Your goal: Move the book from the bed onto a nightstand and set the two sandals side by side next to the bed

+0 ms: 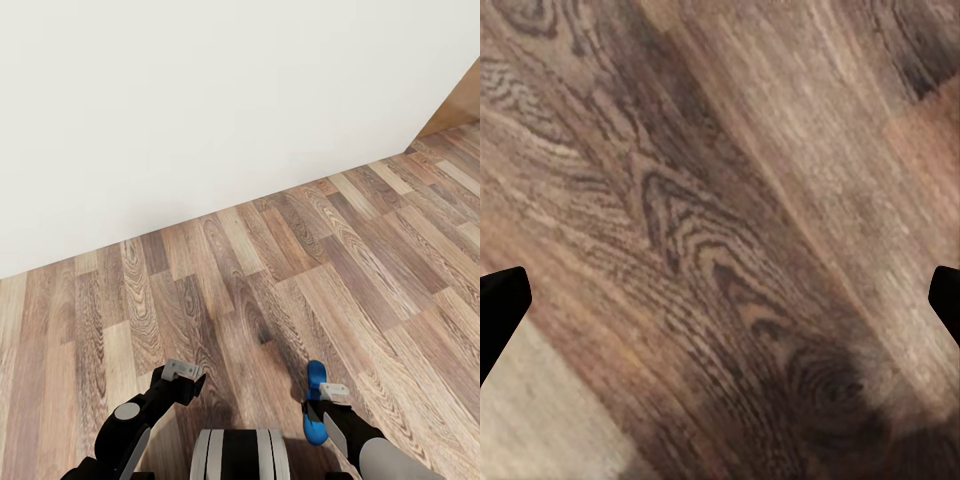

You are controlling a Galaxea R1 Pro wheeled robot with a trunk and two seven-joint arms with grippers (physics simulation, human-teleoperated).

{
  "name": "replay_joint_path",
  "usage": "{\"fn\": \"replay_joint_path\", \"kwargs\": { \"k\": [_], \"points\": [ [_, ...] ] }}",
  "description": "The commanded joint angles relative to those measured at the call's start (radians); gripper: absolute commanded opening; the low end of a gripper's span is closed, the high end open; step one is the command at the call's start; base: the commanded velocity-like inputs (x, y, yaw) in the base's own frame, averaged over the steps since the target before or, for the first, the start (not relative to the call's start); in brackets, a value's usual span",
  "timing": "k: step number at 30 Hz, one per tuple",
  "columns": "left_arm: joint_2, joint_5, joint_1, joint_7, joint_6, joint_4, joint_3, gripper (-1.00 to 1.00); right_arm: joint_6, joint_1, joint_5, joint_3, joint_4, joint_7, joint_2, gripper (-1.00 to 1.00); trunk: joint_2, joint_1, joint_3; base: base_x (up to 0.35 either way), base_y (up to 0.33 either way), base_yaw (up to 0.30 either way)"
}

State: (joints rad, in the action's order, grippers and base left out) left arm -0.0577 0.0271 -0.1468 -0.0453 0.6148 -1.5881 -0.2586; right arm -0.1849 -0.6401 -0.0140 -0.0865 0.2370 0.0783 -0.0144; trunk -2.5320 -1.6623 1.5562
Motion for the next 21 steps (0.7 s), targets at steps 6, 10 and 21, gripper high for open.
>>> {"fn": "replay_joint_path", "kwargs": {
  "k": [6,10,21],
  "points": [
    [-0.001,0.003,0.0,-0.001,0.005,-0.001,-0.001,1.0,-0.005,-0.001,-0.001,-0.007,0.002,0.001,-0.001,1.0,0.0,0.0,0.001,0.0,0.0,0.0],
    [-0.001,0.003,0.0,-0.001,0.005,-0.001,-0.001,1.0,-0.005,-0.001,-0.001,-0.007,0.002,0.001,-0.001,1.0,0.0,0.0,0.001,0.0,0.0,0.0],
    [-0.001,0.003,0.0,-0.001,0.005,-0.001,-0.001,1.0,-0.005,-0.001,-0.001,-0.007,0.002,0.001,-0.002,1.0,0.0,0.0,0.001,0.0,0.0,0.0]
  ]
}}
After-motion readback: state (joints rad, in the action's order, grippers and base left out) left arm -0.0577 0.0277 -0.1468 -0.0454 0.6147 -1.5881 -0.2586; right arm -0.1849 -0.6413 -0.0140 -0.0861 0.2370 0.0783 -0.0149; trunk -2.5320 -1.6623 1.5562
